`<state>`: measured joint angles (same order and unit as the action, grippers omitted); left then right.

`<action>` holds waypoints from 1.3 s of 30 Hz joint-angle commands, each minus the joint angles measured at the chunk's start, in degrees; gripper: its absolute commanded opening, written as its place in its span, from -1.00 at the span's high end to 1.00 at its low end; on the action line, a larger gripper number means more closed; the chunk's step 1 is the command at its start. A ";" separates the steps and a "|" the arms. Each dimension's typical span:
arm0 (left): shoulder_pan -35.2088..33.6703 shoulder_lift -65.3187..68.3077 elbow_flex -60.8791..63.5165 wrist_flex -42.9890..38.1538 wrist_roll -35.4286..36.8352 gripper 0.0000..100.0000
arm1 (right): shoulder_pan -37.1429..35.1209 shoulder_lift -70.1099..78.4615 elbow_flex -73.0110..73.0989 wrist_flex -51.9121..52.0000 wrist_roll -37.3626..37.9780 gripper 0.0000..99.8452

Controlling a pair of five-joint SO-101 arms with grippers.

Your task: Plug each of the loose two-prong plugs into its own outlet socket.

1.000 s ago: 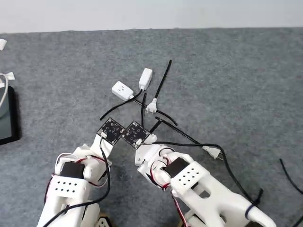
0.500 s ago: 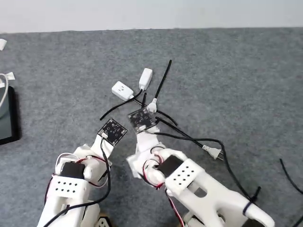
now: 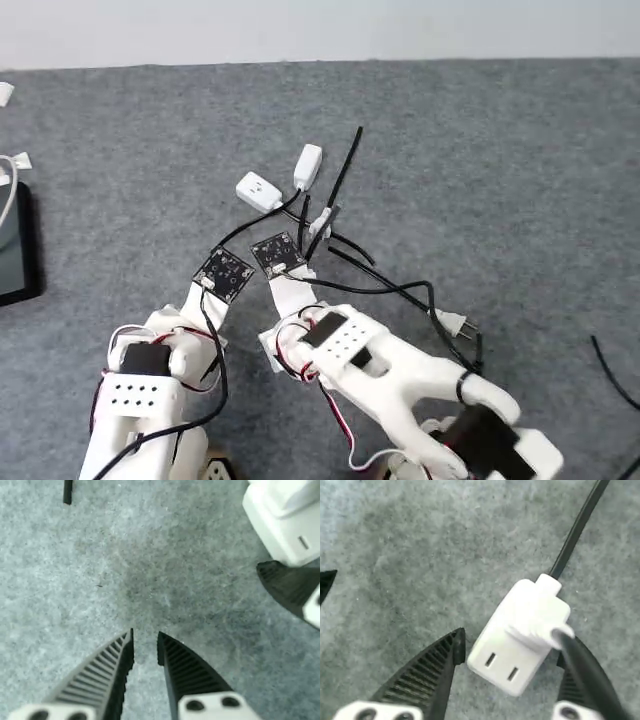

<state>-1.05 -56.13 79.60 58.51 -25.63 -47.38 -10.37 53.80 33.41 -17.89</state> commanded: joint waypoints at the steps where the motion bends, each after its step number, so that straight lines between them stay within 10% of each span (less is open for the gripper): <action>1: -0.44 -0.44 -1.80 0.09 0.09 0.97 | -0.31 0.22 -3.34 0.40 -0.09 0.71; 3: -0.44 -0.44 -1.80 0.09 0.18 0.97 | -0.04 0.13 -3.43 0.66 -0.09 1.00; 9: -0.53 -0.44 -1.80 0.09 0.18 0.97 | 6.81 -3.65 -4.75 8.66 0.79 0.98; 24: 0.00 -0.44 -1.63 -0.53 0.18 0.97 | 79.16 -44.18 0.88 30.37 23.82 0.98; 33: 0.00 -0.44 -1.63 -0.44 0.18 0.97 | 100.26 -37.67 10.20 15.34 34.64 0.98; 39: 0.00 -0.44 -1.63 -0.35 0.26 0.97 | 105.01 -31.25 8.88 15.16 34.99 0.42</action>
<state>-1.14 -56.13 79.60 58.51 -25.63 55.30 -42.81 64.44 49.93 17.27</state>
